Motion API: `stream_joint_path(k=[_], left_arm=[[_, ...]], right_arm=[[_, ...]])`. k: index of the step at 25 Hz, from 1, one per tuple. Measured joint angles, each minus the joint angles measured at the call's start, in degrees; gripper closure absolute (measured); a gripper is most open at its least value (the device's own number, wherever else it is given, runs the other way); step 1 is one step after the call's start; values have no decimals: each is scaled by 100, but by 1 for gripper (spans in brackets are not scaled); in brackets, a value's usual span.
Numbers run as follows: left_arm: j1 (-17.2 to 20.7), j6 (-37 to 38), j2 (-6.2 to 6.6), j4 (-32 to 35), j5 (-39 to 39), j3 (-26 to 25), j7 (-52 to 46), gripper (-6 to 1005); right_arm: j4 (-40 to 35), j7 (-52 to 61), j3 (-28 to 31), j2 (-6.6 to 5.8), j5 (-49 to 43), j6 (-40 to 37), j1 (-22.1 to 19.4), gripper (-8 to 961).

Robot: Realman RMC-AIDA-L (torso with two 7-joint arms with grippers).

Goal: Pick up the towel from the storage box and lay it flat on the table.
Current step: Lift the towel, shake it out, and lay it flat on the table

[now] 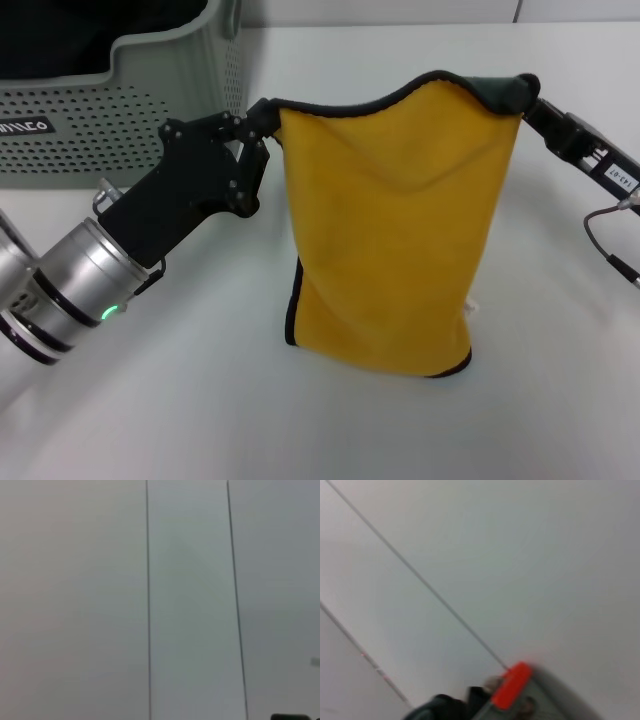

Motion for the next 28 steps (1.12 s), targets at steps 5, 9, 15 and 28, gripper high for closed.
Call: stream_joint_path(k=[5,9,15,28], left_arm=[[225,828,44,11,211,25,-185,993],[733,1939,77,74,354,29,-181,994],[1745,2629,92,668,658,29,-241,994],[3190,2656,76,2042,740,608,-130,994]], right_arm=[[10,-262,-38,-37,-231,-1154,-49,947],[72,-458,-55,-49,-392,-1977,-214,947],[89,-886,-72,-81,-742,-3102,-561,947],[175,-1607,-207,-6,-1268,-4382,-1201,947]])
